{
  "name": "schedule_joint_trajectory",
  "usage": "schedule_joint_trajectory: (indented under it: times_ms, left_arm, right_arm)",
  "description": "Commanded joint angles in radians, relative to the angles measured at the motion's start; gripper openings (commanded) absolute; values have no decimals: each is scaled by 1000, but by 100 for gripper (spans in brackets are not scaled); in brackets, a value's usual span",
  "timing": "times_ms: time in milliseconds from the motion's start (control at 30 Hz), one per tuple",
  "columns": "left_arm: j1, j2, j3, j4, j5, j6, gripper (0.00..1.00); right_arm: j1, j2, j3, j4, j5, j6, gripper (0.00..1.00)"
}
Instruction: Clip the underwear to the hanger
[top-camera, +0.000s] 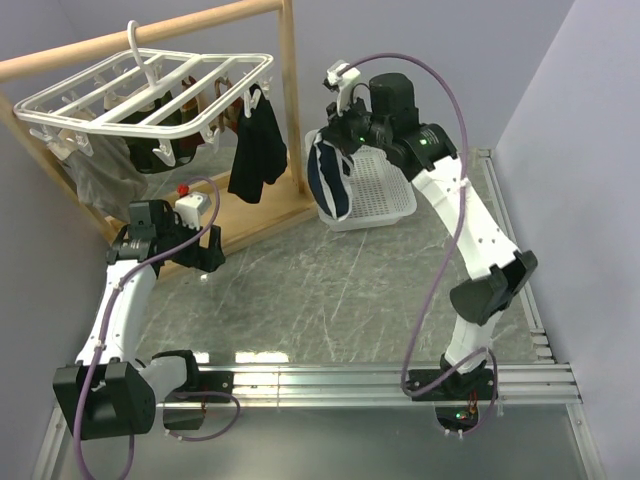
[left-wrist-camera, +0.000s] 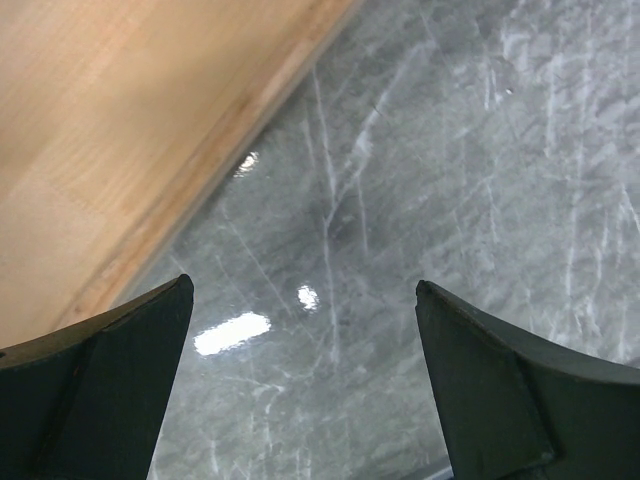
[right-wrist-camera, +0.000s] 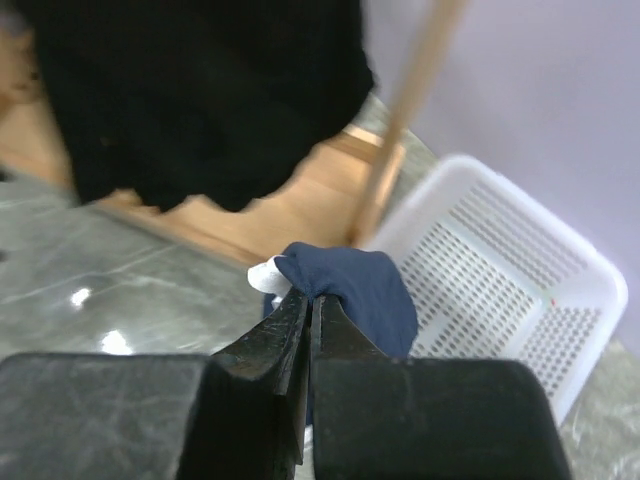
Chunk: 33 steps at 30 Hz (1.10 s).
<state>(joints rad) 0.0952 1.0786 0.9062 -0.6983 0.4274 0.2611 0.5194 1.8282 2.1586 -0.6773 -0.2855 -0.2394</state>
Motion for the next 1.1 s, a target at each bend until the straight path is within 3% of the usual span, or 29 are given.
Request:
schedule_joint_trajectory:
  times_ms: [0, 233, 333, 500, 667, 767, 867, 1067]
  left_arm:
    - [-2, 6, 51, -10, 80, 15, 99]
    - [-2, -38, 22, -18, 218, 66, 99]
    - [-2, -109, -50, -24, 313, 185, 99]
    - [-32, -198, -110, -69, 327, 348, 99]
    - [-66, -223, -127, -133, 349, 503, 99]
    - [-139, -240, -144, -64, 309, 478, 99]
    - [-282, -240, -158, -9, 268, 449, 96]
    - [-641, -250, -234, 290, 90, 304, 82]
  right_arm:
    - [31, -118, -17, -21, -43, -26, 0]
    - [62, -306, -259, 110, -41, 210, 0]
    - [64, -352, -380, 133, -104, 350, 0]
    - [108, -437, -646, 206, -262, 504, 0]
    - [122, -461, -865, 323, -210, 626, 0]
    - [108, -436, -965, 430, -121, 676, 0]
    - [64, -356, -1000, 482, -103, 726, 0]
    - [-28, -245, -1022, 525, -133, 802, 0]
